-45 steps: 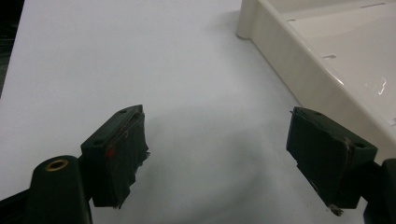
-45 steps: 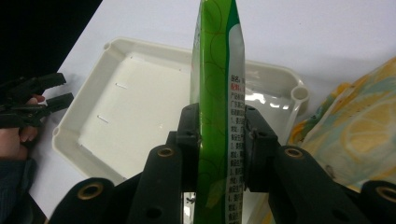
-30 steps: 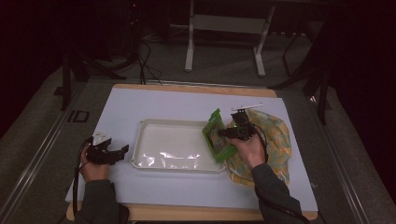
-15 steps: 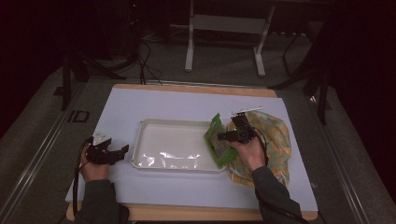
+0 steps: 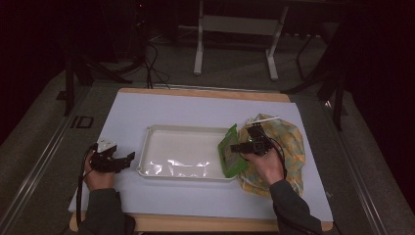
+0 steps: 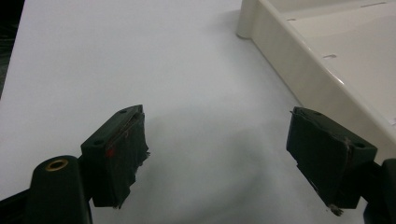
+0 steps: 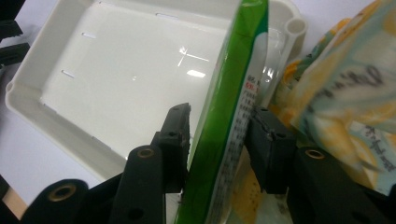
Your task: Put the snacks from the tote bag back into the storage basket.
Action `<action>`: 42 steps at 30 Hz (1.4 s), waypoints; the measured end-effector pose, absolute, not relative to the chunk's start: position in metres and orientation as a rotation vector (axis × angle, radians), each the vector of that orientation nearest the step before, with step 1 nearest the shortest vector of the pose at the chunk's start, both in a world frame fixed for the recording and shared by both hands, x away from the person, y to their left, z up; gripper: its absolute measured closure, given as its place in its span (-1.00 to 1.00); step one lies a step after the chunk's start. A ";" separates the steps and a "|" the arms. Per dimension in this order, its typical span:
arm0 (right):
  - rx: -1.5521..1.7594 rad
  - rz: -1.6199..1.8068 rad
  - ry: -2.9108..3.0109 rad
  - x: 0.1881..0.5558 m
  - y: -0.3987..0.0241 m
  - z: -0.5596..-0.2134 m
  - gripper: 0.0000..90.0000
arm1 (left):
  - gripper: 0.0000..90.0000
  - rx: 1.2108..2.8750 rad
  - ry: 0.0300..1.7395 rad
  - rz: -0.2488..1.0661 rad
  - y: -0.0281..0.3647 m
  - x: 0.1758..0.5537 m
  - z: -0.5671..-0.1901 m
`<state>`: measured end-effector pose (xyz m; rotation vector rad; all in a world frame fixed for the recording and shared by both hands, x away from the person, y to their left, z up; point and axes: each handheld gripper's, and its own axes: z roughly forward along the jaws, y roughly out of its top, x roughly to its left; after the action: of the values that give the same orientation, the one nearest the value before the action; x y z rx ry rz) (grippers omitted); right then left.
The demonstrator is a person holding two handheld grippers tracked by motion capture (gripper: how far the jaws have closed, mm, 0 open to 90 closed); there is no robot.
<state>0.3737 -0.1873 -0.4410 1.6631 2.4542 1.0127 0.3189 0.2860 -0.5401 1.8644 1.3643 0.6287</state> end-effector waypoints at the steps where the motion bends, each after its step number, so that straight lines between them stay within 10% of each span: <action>1: 1.667 1.015 2.452 0.373 -0.189 -0.441 0.32 | -0.55 1.866 1.364 0.629 0.286 0.319 -0.540; 42: 1.666 0.918 2.582 0.365 -0.187 -0.457 0.67 | -0.55 1.865 1.364 0.630 0.286 0.319 -0.540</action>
<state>0.3655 -0.1873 -0.4568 1.6662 2.5822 0.9177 0.3189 0.2861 -0.5400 1.8648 1.3639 0.6296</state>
